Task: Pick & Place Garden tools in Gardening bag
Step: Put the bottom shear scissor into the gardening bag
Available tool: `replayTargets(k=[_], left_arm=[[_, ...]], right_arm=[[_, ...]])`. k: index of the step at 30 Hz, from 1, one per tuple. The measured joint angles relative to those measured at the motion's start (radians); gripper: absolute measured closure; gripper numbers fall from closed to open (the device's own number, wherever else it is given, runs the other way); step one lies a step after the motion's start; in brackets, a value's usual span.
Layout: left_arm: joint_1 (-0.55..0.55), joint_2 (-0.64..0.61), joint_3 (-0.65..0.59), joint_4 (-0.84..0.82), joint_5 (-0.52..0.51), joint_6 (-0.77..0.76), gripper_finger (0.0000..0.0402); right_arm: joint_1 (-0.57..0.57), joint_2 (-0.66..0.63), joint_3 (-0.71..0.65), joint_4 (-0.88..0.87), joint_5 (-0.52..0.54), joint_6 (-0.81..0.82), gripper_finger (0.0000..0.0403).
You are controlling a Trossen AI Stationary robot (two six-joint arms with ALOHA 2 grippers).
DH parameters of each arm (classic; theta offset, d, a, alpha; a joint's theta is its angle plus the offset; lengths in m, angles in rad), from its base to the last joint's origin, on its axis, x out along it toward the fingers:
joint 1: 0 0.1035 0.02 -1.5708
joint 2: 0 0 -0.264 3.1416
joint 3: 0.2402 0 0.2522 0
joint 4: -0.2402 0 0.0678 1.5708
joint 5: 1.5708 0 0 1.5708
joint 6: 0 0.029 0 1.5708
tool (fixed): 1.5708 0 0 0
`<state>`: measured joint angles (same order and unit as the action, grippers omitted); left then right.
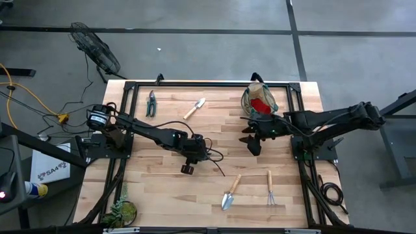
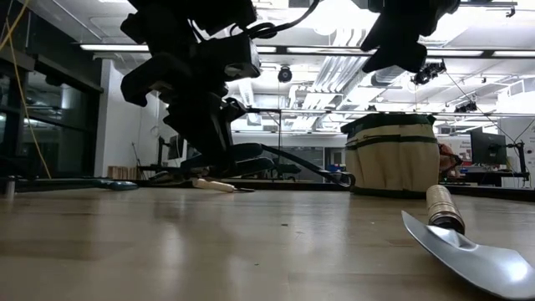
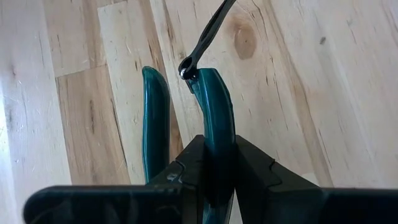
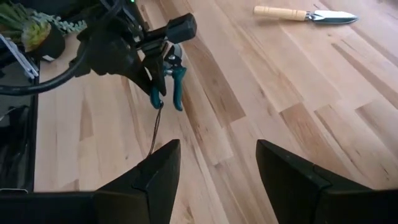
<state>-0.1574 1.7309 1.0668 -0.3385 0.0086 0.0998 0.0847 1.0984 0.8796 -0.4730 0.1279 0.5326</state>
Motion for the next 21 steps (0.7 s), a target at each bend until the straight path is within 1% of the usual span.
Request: replayTargets(k=[9, 21], left_arm=[[0.000, 0.000, 0.000, 0.005, 0.000, -0.005, 0.0352], [0.000, 0.000, 0.000, 0.030, 0.000, -0.028, 0.0352]], right_arm=[[0.001, -0.150, -0.131, 0.142, 0.004, 0.072, 0.0202], [0.001, -0.305, -0.199, 0.144, 0.000, 0.095, 0.0202]])
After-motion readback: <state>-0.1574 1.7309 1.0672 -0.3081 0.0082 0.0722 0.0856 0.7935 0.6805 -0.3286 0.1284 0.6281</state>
